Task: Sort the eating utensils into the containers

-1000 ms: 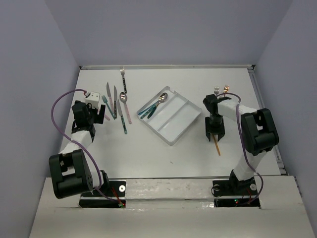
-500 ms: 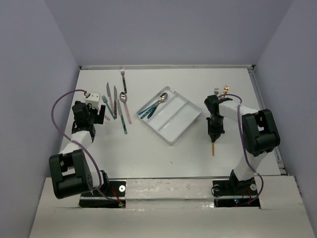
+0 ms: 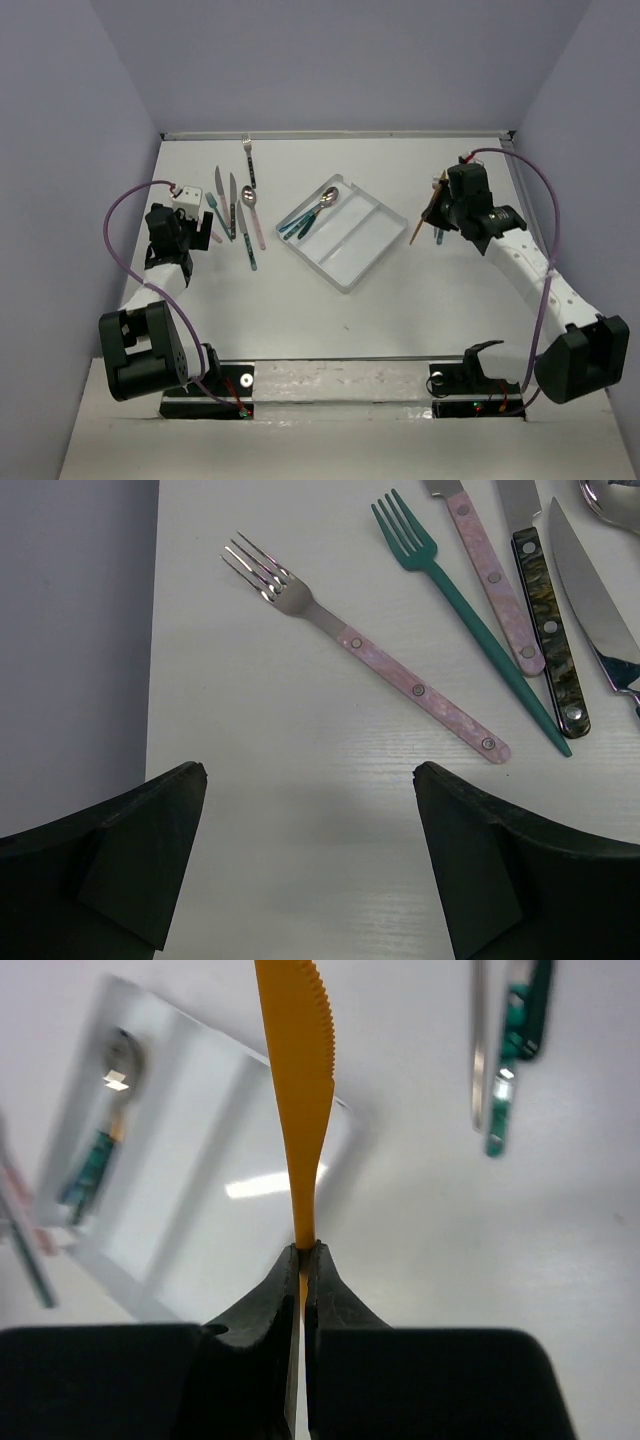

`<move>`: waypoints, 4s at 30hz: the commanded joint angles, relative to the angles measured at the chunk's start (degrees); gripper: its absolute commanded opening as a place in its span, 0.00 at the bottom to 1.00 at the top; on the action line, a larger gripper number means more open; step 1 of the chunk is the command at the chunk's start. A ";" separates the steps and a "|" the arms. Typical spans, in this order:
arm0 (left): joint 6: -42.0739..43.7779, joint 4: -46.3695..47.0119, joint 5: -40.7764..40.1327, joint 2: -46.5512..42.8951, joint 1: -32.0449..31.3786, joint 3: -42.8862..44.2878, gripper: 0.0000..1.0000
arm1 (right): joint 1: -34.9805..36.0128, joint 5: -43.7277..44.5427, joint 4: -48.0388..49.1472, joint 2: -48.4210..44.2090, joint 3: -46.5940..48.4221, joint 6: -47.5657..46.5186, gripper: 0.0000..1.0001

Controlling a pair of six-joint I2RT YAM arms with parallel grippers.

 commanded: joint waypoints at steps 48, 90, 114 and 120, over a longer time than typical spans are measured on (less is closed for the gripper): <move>1.60 -9.56 -1.70 1.01 -15.06 8.75 0.99 | 17.06 -17.05 37.88 39.03 9.35 43.28 0.22; -14.22 -21.52 -0.12 37.84 -23.76 35.47 0.45 | 17.06 5.62 36.47 14.07 0.39 17.71 0.38; -15.71 -21.52 1.73 34.33 -23.67 35.03 0.00 | 17.06 8.35 36.47 10.64 -0.93 15.51 0.38; -14.14 -21.25 2.51 25.21 -23.67 37.48 0.00 | 17.06 8.52 36.47 10.02 -1.28 13.41 0.38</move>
